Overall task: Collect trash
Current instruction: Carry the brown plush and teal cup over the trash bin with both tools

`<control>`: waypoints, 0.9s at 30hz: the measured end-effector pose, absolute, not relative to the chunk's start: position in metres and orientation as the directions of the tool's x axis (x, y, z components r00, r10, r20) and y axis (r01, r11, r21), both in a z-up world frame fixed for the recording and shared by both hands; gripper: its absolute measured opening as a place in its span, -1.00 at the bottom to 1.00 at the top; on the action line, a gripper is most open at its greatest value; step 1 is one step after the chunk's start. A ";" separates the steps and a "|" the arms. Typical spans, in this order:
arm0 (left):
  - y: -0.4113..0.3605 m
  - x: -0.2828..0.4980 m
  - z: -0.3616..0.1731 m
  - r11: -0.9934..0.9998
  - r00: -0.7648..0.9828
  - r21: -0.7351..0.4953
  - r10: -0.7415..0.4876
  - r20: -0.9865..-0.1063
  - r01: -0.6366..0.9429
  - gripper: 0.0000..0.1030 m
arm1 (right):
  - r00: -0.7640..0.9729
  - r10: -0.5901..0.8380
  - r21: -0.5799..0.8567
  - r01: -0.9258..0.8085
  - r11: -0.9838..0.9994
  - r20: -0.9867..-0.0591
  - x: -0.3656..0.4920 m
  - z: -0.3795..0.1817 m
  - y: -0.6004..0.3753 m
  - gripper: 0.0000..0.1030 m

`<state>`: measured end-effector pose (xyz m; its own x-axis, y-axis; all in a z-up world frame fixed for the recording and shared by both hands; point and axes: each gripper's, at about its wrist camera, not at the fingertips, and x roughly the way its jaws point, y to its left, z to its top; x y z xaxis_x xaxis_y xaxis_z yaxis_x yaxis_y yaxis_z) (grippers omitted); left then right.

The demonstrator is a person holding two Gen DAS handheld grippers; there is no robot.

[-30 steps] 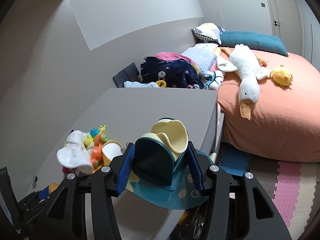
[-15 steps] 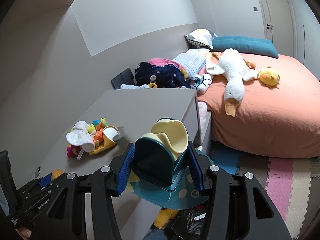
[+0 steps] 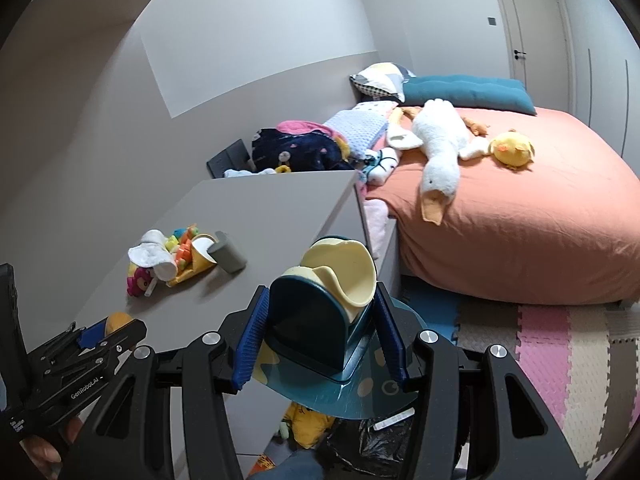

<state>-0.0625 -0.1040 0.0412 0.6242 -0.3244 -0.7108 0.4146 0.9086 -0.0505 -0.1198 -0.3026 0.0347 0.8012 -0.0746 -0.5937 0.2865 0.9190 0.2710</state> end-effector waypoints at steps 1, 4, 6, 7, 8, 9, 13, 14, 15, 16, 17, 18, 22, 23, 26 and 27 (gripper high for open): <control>-0.107 -0.064 0.041 0.905 0.622 -0.048 -0.329 -0.711 0.424 -0.10 | 0.800 -0.080 0.271 0.293 0.917 -0.594 -0.123 0.034 -0.305 0.03; -0.114 -0.066 0.041 0.896 0.616 -0.044 -0.338 -0.712 0.441 -0.10 | 0.796 -0.093 0.266 0.306 0.914 -0.598 -0.130 0.032 -0.310 0.03; -0.119 -0.068 0.041 0.891 0.613 -0.040 -0.343 -0.712 0.452 -0.10 | 0.793 -0.099 0.264 0.315 0.912 -0.602 -0.134 0.031 -0.314 0.03; -0.122 -0.069 0.041 0.889 0.612 -0.038 -0.344 -0.713 0.456 -0.10 | 0.791 -0.102 0.265 0.318 0.910 -0.603 -0.136 0.030 -0.316 0.03; -0.126 -0.070 0.040 0.886 0.609 -0.036 -0.346 -0.714 0.462 -0.10 | 0.791 -0.104 0.265 0.321 0.909 -0.603 -0.138 0.029 -0.317 0.03; -0.128 -0.071 0.039 0.884 0.606 -0.035 -0.348 -0.715 0.466 -0.10 | 0.790 -0.106 0.266 0.325 0.907 -0.604 -0.139 0.029 -0.319 0.03; -0.140 -0.073 0.036 0.872 0.591 -0.034 -0.359 -0.723 0.488 -0.10 | 0.783 -0.121 0.265 0.346 0.900 -0.610 -0.146 0.026 -0.328 0.03; -0.143 -0.074 0.036 0.870 0.587 -0.035 -0.362 -0.724 0.492 -0.10 | 0.782 -0.125 0.265 0.351 0.898 -0.611 -0.147 0.025 -0.330 0.03; -0.147 -0.075 0.035 0.866 0.583 -0.038 -0.367 -0.725 0.498 -0.10 | 0.780 -0.129 0.265 0.355 0.896 -0.612 -0.149 0.024 -0.333 0.03; -0.151 -0.076 0.034 0.862 0.577 -0.041 -0.373 -0.726 0.505 -0.10 | 0.779 -0.131 0.265 0.360 0.895 -0.614 -0.150 0.023 -0.335 0.03; -0.156 -0.077 0.033 0.858 0.572 -0.046 -0.379 -0.728 0.511 -0.10 | 0.777 -0.134 0.265 0.364 0.893 -0.616 -0.151 0.023 -0.338 0.03; -0.160 -0.078 0.032 0.855 0.566 -0.049 -0.384 -0.729 0.516 -0.10 | 0.774 -0.138 0.263 0.368 0.892 -0.617 -0.153 0.022 -0.341 0.03; -0.179 -0.082 0.026 0.837 0.539 -0.050 -0.396 -0.744 0.545 -0.10 | 0.765 -0.158 0.253 0.389 0.886 -0.624 -0.157 0.020 -0.352 0.03; -0.184 -0.084 0.026 0.832 0.535 -0.047 -0.398 -0.745 0.553 -0.10 | 0.763 -0.161 0.254 0.395 0.883 -0.626 -0.158 0.019 -0.355 0.03; -0.196 -0.089 0.024 0.816 0.521 -0.043 -0.408 -0.750 0.577 -0.10 | 0.758 -0.166 0.263 0.410 0.873 -0.631 -0.162 0.016 -0.364 0.03; -0.200 -0.090 0.024 0.809 0.513 -0.046 -0.414 -0.752 0.586 -0.10 | 0.756 -0.168 0.266 0.415 0.870 -0.633 -0.163 0.016 -0.368 0.03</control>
<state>-0.0904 -0.1997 0.0236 0.5132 -0.4138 -0.7520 0.5856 0.8093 -0.0457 -0.1634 -0.3676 0.0160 0.7560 -0.1677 -0.6327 0.4154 0.8700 0.2658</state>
